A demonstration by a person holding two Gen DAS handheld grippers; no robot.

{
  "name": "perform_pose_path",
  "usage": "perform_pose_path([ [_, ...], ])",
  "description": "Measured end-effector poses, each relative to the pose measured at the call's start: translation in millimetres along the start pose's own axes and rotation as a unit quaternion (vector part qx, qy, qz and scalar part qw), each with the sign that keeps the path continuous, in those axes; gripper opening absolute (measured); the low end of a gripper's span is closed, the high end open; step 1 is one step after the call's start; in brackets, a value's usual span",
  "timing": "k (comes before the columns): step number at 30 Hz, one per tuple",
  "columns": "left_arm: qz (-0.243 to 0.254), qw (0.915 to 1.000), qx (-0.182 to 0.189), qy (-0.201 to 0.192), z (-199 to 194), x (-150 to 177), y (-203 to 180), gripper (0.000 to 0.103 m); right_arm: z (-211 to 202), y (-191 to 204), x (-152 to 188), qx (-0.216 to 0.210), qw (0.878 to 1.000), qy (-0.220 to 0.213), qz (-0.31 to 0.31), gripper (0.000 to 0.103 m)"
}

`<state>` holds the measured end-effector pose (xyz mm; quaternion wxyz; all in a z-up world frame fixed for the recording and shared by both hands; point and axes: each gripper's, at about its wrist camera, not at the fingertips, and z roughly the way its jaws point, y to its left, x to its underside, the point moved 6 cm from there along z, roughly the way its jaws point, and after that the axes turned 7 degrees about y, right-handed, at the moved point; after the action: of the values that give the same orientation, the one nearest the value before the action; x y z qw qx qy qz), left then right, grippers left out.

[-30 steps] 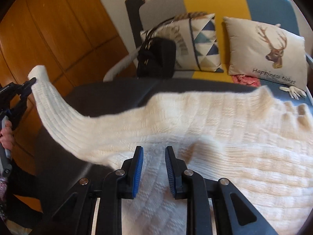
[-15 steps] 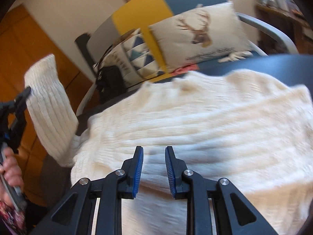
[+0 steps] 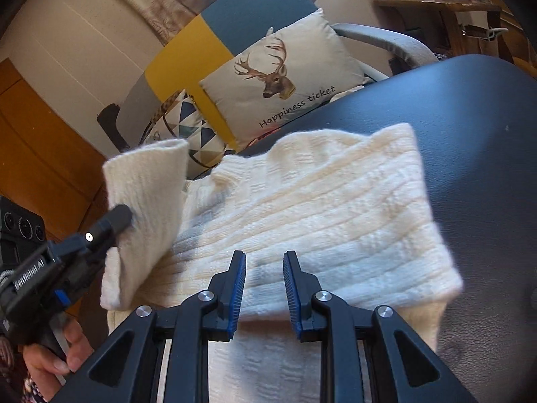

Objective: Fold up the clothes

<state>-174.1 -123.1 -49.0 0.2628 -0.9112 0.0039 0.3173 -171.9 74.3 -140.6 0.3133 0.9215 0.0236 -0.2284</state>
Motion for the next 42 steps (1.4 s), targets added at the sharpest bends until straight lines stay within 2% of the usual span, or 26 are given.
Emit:
perform_pose_path([
  [5, 0.019, 0.9988, -0.033, 0.03, 31, 12, -1, 0.007, -2, -13, 0, -0.01, 1.0, 0.002, 0.023, 0.023],
  [8, 0.028, 0.9976, -0.042, 0.048, 41, 20, 1, 0.009, -4, -13, 1, -0.016, 1.0, -0.001, 0.027, 0.023],
  [10, 0.038, 0.9968, -0.044, 0.055, 42, 26, 2, 0.014, -5, -9, -1, -0.022, 0.999, -0.003, 0.026, 0.023],
  [15, 0.043, 0.9961, -0.046, 0.061, 30, 38, 10, 0.04, 3, 3, -4, -0.019, 1.0, 0.01, 0.017, 0.023],
  [18, 0.038, 0.9972, -0.028, 0.058, 16, 45, 12, 0.04, 8, 2, -1, -0.021, 0.999, 0.023, 0.041, 0.023],
  [22, 0.036, 0.9976, -0.044, 0.039, -16, 58, 26, 0.04, 14, 0, 5, -0.032, 0.997, 0.034, 0.068, 0.023],
  [24, 0.036, 0.9966, -0.064, 0.036, -34, 68, 40, 0.04, 17, -1, 6, -0.031, 0.996, 0.036, 0.082, 0.028],
  [26, 0.03, 0.995, -0.09, 0.032, -50, 78, 56, 0.04, 20, 1, 5, -0.05, 0.993, 0.039, 0.099, 0.028],
  [28, 0.01, 0.994, -0.107, 0.02, -69, 87, 75, 0.04, 19, 5, 3, -0.061, 0.991, 0.037, 0.114, 0.028],
  [32, -0.037, 0.99, -0.136, -0.008, -102, 103, 110, 0.04, 12, 11, 6, -0.052, 0.991, 0.026, 0.122, 0.028],
  [36, -0.072, 0.9852, -0.155, 0.003, -107, 115, 138, 0.041, 10, 4, 10, -0.047, 0.987, 0.004, 0.151, 0.029],
  [39, -0.097, 0.9845, -0.146, -0.002, -108, 114, 148, 0.041, 25, -1, 8, -0.052, 0.983, 0.02, 0.175, 0.031],
  [41, -0.103, 0.9838, -0.147, -0.007, -106, 108, 151, 0.041, 31, 3, 0, -0.053, 0.985, 0.012, 0.162, 0.031],
  [42, -0.101, 0.9837, -0.149, -0.006, -103, 104, 151, 0.041, 33, 7, -4, -0.048, 0.988, 0.008, 0.15, 0.026],
])
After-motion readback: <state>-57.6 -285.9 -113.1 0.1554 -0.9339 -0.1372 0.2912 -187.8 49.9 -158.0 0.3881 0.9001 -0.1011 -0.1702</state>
